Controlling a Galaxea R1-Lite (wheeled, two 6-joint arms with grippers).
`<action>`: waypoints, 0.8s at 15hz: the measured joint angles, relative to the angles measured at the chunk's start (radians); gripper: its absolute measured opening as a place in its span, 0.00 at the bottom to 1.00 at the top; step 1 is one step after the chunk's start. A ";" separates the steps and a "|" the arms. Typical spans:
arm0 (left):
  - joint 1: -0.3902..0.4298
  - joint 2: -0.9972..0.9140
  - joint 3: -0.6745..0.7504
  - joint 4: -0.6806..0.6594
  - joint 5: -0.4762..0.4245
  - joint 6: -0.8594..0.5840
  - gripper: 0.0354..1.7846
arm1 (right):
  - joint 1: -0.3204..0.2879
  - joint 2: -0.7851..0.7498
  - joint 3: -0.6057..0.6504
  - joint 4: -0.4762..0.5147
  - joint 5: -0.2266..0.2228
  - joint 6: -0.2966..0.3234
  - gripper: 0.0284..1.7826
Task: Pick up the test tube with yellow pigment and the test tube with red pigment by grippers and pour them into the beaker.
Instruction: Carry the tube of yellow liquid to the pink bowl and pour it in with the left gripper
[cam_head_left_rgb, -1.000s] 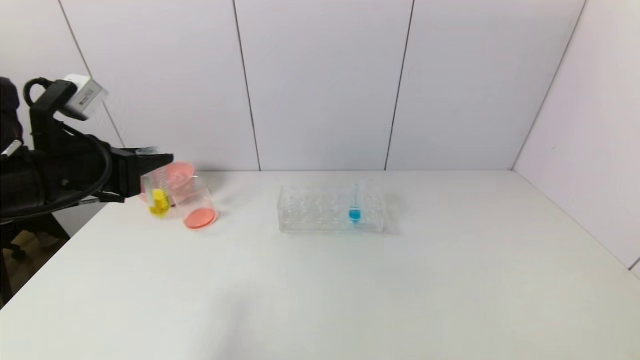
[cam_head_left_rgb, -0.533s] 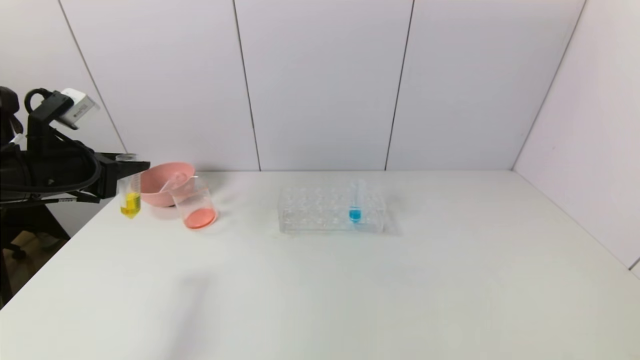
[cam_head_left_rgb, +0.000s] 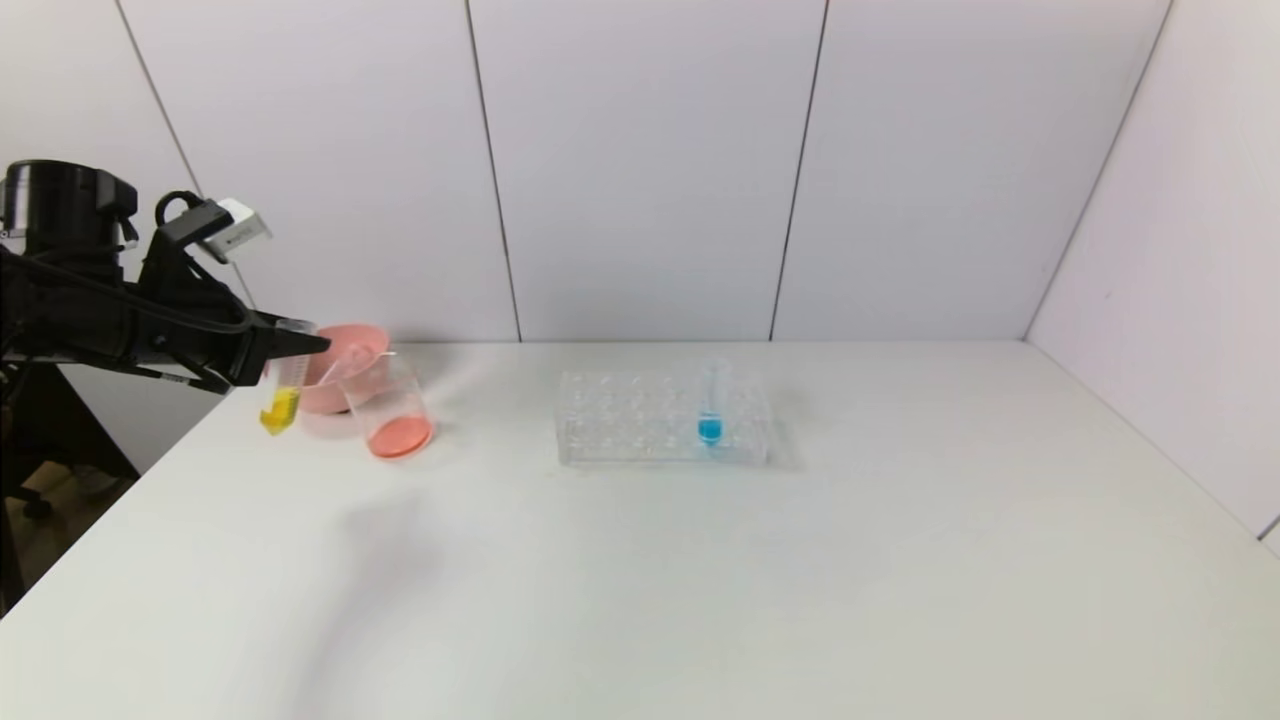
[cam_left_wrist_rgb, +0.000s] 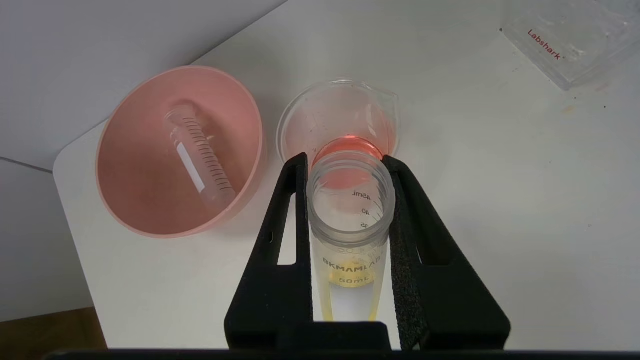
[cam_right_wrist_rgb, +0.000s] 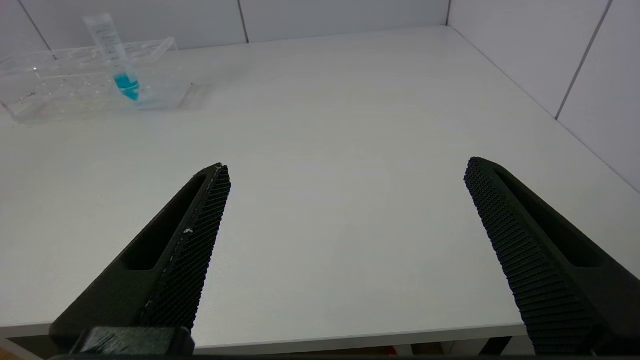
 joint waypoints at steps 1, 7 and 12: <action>0.000 0.020 -0.044 0.049 0.000 0.019 0.24 | 0.000 0.000 0.000 0.000 0.000 0.000 0.96; -0.005 0.149 -0.405 0.416 0.000 0.118 0.24 | 0.000 0.000 0.000 0.000 0.000 0.000 0.96; -0.015 0.280 -0.633 0.671 0.013 0.264 0.24 | 0.000 0.000 0.000 0.000 0.000 0.000 0.96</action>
